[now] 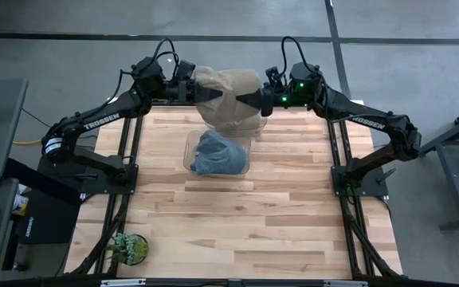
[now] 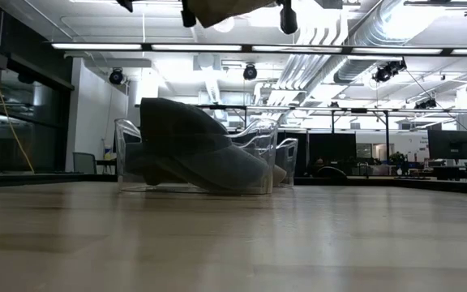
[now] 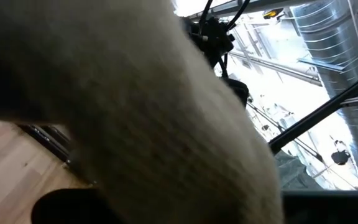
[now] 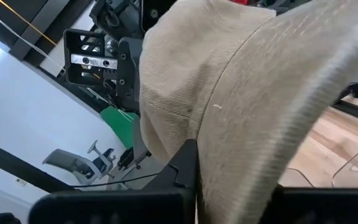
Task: Pick & Place hat
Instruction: Put the brown cap into the top transparent bin
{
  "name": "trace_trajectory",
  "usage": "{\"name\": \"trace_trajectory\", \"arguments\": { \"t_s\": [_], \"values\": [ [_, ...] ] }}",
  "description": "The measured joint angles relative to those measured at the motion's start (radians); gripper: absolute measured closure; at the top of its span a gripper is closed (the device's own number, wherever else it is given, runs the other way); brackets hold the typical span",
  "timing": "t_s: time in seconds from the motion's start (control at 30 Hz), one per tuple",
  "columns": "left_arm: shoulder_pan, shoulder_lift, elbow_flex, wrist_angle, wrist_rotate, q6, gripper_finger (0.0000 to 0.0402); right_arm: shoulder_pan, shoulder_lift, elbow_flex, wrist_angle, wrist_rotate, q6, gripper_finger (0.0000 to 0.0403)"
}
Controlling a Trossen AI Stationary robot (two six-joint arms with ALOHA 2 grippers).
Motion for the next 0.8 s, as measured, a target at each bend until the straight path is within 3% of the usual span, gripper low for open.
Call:
{"name": "trace_trajectory", "arguments": {
  "t_s": [0.5, 0.63, 0.8],
  "values": [
    [0.000, 0.000, 0.000, -0.026, -0.005, 0.002, 0.0390, 0.000, 0.000, 0.000, -0.001, -0.009, -0.042, 0.0397],
    [0.000, 0.000, 0.000, -0.026, -0.020, 0.004, 0.0343, 0.001, 0.000, 0.000, -0.006, -0.011, -0.047, 0.0397],
    [0.000, 0.000, 0.000, -0.028, -0.022, -0.001, 0.0249, 0.001, 0.000, 0.000, -0.010, -0.012, -0.053, 0.0397]
  ]
}}
